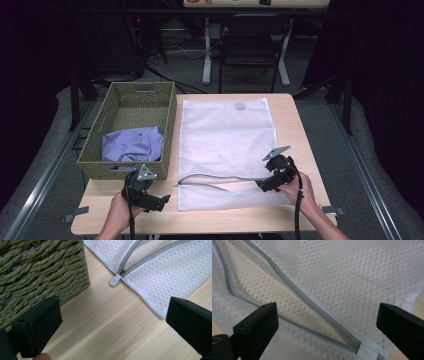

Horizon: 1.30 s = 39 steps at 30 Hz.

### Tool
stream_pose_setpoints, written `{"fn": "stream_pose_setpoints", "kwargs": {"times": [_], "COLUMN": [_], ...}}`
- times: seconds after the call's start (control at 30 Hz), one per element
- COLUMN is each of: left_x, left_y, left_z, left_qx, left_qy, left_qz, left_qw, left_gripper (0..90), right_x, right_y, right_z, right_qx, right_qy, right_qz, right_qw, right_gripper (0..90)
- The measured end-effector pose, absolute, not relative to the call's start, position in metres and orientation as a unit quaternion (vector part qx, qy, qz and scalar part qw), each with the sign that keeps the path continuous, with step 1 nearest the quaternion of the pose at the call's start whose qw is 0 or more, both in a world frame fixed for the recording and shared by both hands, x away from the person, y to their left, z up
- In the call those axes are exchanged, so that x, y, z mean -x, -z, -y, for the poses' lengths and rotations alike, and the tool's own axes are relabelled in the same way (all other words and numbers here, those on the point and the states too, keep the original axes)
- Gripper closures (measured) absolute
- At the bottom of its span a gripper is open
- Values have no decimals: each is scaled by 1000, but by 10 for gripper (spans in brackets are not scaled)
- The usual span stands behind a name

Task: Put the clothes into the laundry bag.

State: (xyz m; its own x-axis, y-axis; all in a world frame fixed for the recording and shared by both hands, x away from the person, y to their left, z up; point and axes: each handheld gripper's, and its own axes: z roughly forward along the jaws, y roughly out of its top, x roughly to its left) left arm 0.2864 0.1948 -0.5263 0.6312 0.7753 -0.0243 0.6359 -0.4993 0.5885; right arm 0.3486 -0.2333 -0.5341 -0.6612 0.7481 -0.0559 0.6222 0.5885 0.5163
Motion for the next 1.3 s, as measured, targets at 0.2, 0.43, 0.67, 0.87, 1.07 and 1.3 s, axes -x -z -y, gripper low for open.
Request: {"fn": "stream_pose_setpoints", "kwargs": {"times": [0.2,0.43,0.67,0.87,1.07,1.3], "left_x": [-285,-287,-289,-292,-292,-292], "left_y": [526,527,528,529,529,529], "left_z": [-196,-194,-194,-193,-193,-191], "left_qx": [-858,-863,-865,-866,-866,-866], "left_qy": [-119,-118,-113,-110,-111,-107], "left_qz": [-408,-402,-399,-395,-394,-395], "left_qw": [288,283,282,286,286,286], "left_gripper": [1,1,1,1,1,1], "right_x": [-361,-368,-376,-378,-379,-390], "right_y": [540,548,554,560,562,563], "right_z": [216,200,184,169,159,155], "right_qx": [-383,-374,-366,-352,-348,-372], "right_qy": [-225,-219,-220,-211,-210,-230], "right_qz": [-886,-892,-897,-905,-907,-893], "right_qw": [132,127,114,111,114,105], "right_gripper": [44,59,78,104,137,311]}}
